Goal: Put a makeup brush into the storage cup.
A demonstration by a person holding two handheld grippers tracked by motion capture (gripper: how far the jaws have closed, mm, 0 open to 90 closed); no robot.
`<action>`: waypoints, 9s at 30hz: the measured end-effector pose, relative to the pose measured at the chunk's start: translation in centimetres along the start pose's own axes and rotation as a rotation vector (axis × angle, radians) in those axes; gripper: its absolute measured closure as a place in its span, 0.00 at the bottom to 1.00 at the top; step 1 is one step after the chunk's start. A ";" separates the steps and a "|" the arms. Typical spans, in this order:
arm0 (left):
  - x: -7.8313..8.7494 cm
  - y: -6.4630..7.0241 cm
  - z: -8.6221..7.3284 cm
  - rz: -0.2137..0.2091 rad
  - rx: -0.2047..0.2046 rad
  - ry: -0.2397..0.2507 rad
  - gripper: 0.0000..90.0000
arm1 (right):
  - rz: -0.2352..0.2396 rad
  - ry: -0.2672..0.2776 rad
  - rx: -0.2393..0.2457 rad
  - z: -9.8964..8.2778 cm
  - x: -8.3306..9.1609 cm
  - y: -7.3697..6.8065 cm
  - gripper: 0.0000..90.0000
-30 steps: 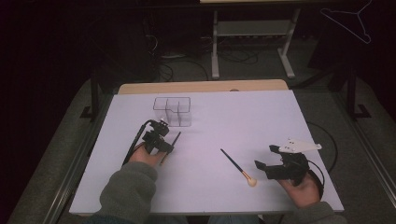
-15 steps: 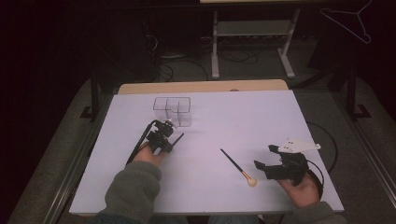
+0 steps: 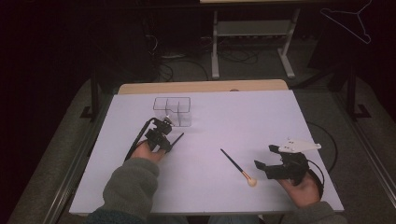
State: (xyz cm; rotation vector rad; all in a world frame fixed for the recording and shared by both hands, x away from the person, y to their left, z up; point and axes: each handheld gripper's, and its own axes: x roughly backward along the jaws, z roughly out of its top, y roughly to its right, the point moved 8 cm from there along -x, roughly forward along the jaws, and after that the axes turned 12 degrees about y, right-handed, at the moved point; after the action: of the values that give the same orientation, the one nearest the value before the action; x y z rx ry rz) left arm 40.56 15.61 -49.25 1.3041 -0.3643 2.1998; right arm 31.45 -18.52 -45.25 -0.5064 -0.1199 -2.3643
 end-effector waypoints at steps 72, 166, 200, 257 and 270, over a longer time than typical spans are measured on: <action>8.8 14.9 -1.4 -0.444 -0.847 0.121 0.93 | 0.682 -0.371 0.382 4.5 -7.4 -13.1 0.71; 9.4 9.8 -3.6 -0.484 -0.550 0.238 0.65 | 0.616 -0.273 0.300 4.0 -6.2 -11.4 0.93; 9.9 11.4 1.9 -0.515 -0.269 0.478 0.79 | 0.508 -0.130 0.035 5.0 -9.2 -13.4 0.93; 11.0 8.1 2.2 -0.434 -0.333 0.429 0.92 | 0.363 -0.113 0.054 3.8 -6.2 -8.5 0.48; 12.4 3.9 3.8 -0.373 -0.272 0.452 0.92 | 0.312 -0.104 0.014 3.1 -4.8 -6.1 0.40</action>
State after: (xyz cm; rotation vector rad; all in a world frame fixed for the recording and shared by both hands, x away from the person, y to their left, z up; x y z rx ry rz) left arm 36.34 14.61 -36.40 0.6428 -0.2117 1.9670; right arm 31.63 -10.23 -43.95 -0.5953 -0.0975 -2.0329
